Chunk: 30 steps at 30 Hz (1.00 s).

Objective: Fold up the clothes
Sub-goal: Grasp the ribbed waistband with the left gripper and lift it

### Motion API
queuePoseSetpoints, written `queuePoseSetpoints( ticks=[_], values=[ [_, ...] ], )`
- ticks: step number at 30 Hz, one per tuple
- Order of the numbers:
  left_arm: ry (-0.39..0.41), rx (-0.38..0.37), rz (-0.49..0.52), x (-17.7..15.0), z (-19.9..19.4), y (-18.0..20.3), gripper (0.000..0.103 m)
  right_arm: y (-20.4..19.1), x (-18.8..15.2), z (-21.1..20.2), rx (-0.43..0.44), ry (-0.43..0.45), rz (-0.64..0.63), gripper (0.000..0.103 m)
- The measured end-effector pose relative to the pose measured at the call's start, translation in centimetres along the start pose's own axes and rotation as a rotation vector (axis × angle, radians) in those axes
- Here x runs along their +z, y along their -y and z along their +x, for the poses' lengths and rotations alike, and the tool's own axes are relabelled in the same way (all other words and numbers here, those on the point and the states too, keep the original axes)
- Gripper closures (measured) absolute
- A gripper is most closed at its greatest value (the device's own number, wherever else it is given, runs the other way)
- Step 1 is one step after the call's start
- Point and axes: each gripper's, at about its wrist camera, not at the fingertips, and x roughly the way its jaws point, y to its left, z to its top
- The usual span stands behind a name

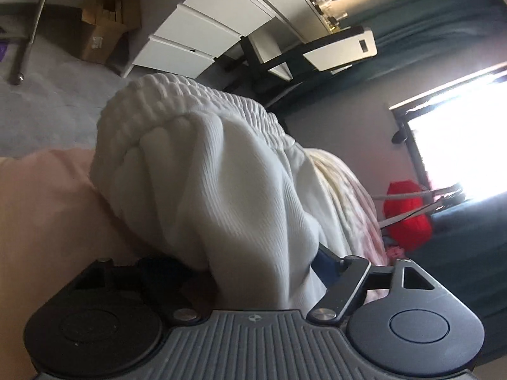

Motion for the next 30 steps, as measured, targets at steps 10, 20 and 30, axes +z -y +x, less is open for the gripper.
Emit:
queuePoseSetpoints(
  ticks=[10, 20, 30],
  values=[
    [0.133, 0.012, 0.161, -0.7, -3.0, 2.7, 0.078, 0.4, -0.2, -1.2, 0.028, -0.017, 0.063, 0.020],
    [0.433, 0.001, 0.674, -10.9, -10.4, 15.2, 0.080, 3.8, 1.0, -7.8, 0.049, 0.108, 0.197, 0.020],
    [0.625, -0.135, 0.954, -27.1, -13.3, 26.1, 0.083, 9.5, 4.3, -11.3, 0.024, 0.259, 0.301, 0.020]
  ],
)
